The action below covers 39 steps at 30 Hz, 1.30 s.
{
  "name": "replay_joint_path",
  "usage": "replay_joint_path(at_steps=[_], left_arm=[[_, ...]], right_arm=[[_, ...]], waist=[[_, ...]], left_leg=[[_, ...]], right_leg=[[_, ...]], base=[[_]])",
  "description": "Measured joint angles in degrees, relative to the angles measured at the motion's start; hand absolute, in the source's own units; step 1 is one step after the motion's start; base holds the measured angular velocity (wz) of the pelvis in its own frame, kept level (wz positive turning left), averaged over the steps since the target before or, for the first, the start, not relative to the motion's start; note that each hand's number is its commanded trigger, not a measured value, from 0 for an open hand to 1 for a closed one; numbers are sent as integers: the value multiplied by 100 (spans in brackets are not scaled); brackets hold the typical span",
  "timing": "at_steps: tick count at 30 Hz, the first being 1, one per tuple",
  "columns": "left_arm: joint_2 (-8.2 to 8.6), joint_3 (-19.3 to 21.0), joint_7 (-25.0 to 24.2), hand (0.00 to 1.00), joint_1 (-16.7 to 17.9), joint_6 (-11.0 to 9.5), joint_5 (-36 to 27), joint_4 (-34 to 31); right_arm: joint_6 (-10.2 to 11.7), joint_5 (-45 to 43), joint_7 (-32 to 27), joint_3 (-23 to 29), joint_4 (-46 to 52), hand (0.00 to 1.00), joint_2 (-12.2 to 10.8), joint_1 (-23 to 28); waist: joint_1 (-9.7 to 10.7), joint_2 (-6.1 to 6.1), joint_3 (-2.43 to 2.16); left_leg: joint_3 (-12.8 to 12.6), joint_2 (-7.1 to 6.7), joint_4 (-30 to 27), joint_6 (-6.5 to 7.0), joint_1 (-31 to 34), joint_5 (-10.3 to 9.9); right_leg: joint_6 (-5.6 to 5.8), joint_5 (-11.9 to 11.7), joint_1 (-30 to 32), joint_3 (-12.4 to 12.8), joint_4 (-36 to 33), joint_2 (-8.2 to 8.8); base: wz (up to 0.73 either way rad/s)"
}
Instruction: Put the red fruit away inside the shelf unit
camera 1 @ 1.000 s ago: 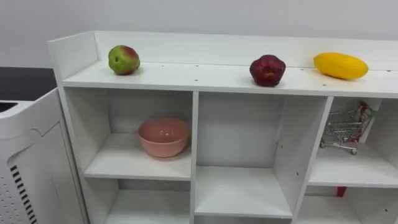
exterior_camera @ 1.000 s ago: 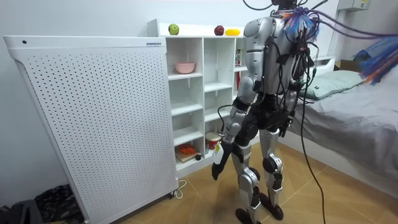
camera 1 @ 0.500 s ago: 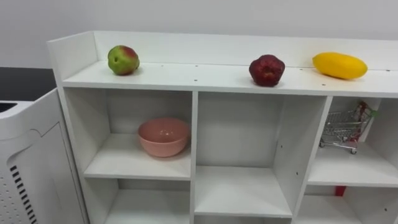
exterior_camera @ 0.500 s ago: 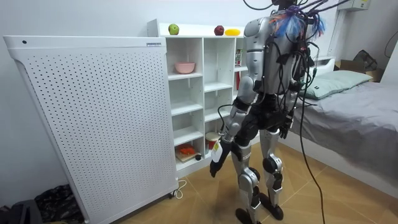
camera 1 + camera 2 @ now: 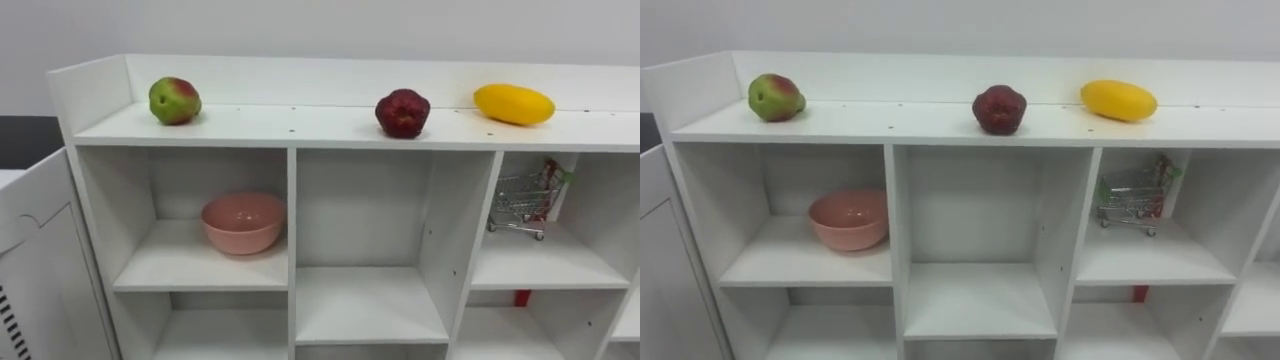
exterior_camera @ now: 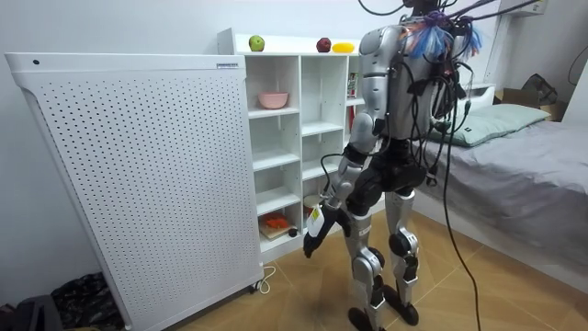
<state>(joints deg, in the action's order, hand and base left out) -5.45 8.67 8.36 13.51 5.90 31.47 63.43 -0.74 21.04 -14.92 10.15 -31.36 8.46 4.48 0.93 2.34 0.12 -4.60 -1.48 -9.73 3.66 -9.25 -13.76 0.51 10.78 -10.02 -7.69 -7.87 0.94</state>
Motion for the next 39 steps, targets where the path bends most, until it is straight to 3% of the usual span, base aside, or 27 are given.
replay_joint_path(at_steps=[5, 8, 12, 15, 17, 21, 25, 30, 36, 39], left_arm=[[-52, -202, 123, 0, 122, -16, -204, -169], [-83, -223, 111, 0, 126, -49, -217, -188], [-150, -390, 111, 0, 126, -142, -208, -201], [-191, -437, 112, 0, 101, -277, -206, -206], [-190, -441, 112, 0, 114, -284, -207, -209], [-187, -450, 95, 0, 114, -289, -204, -175], [-188, -437, 5, 0, 103, -290, -203, -154], [-185, -451, -12, 0, 88, -292, -205, -153], [-219, -460, -23, 0, -11, -296, -197, -158], [-246, -576, -4, 0, -103, -295, -178, -175]], right_arm=[[167, -562, -639, -32, 1348, 0, 40, -24], [210, -983, -822, -34, 2033, 0, 51, -42], [440, -1421, -914, -94, 2439, 0, 111, -335], [459, -1774, -988, -96, 2980, 0, 137, -456], [632, -1888, -1002, -99, 3338, 0, 166, -622], [704, -1898, -1016, -112, 3520, 0, 199, -907], [738, -1939, -1020, -164, 3892, 0, 426, -1158], [770, -1937, -1064, -220, 3916, 0, 526, -1576], [772, -1926, -1057, -278, 3918, 0, 553, -2276], [773, -1764, -1057, -372, 3883, 0, 734, -2368]], waist=[[-13, 36, -16], [-13, 71, -11], [-68, 75, -5], [-102, 31, -32], [-109, -27, -47], [-152, -43, -49], [-286, -30, -38], [-321, 78, 41], [-355, 114, 14], [-397, 126, 7]], left_leg=[[-8, 7, 33, 0, 17, 0], [-66, 8, 28, -1, 59, 1], [-143, 10, 10, -1, 110, 2], [-134, 17, -4, 0, 149, 2], [-132, 22, -17, 0, 165, 2], [-97, 24, -30, -3, 165, 5], [-98, 30, -28, -4, 150, 6], [-89, 30, -58, -5, 187, 6], [-14, 25, -62, -4, 273, 6], [120, 12, -70, -4, 267, 7]], right_leg=[[0, 0, 12, 13, -4, -5], [0, 0, 55, 145, -1, -11], [1, -2, 138, 191, -8, -9], [1, -2, 190, 157, -60, -8], [1, -2, 209, 139, -82, -11], [1, -2, 188, 114, -92, -13], [1, -2, 177, 114, -86, -21], [0, -2, 199, 106, -86, -20], [0, -2, 259, 75, -93, -17], [0, -2, 219, -39, -85, -4]], base=[[0], [-6], [-15], [0], [0], [4], [0], [1], [6], [21]])
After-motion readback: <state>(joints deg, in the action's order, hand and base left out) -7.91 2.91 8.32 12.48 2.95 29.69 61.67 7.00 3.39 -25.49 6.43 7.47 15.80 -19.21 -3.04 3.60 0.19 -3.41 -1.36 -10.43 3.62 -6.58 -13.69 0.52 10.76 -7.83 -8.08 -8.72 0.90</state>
